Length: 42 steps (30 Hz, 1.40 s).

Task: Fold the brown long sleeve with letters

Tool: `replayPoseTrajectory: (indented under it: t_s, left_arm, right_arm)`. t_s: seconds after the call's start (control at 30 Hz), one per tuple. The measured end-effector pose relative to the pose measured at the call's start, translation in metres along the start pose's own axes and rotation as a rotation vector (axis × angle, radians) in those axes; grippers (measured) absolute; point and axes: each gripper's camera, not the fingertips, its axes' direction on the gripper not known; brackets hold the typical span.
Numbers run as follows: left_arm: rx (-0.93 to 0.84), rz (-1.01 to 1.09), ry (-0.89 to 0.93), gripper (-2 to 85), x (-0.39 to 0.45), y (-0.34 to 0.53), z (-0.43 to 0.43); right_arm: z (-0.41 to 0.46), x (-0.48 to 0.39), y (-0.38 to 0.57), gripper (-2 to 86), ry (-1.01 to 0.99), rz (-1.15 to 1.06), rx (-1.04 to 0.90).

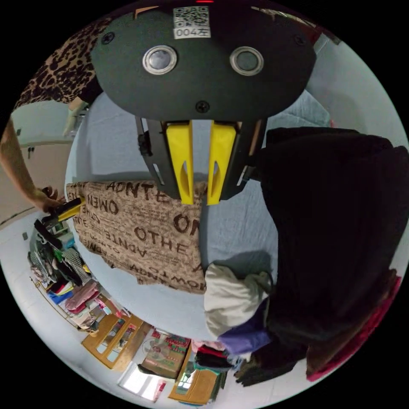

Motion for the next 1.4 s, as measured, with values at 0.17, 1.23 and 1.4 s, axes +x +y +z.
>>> replayPoseTrajectory:
  t_s: [0.17, 1.23, 1.4]
  left_arm:
    - [0.122, 0.07, 0.033, 6.5, 0.069, 0.024, -0.018]
    - [-0.005, 0.538, 0.023, 10.4, 0.508, 0.137, 0.155]
    - [0.026, 0.612, 0.022, 12.8, 0.544, 0.142, 0.179]
  right_arm:
    - [0.002, -0.006, 0.002, 18.1, -0.001, 0.012, 0.017]
    - [0.0, -0.023, -0.014, 18.2, 0.011, -0.069, 0.018]
    - [-0.003, -0.026, -0.025, 18.2, 0.025, -0.093, -0.015]
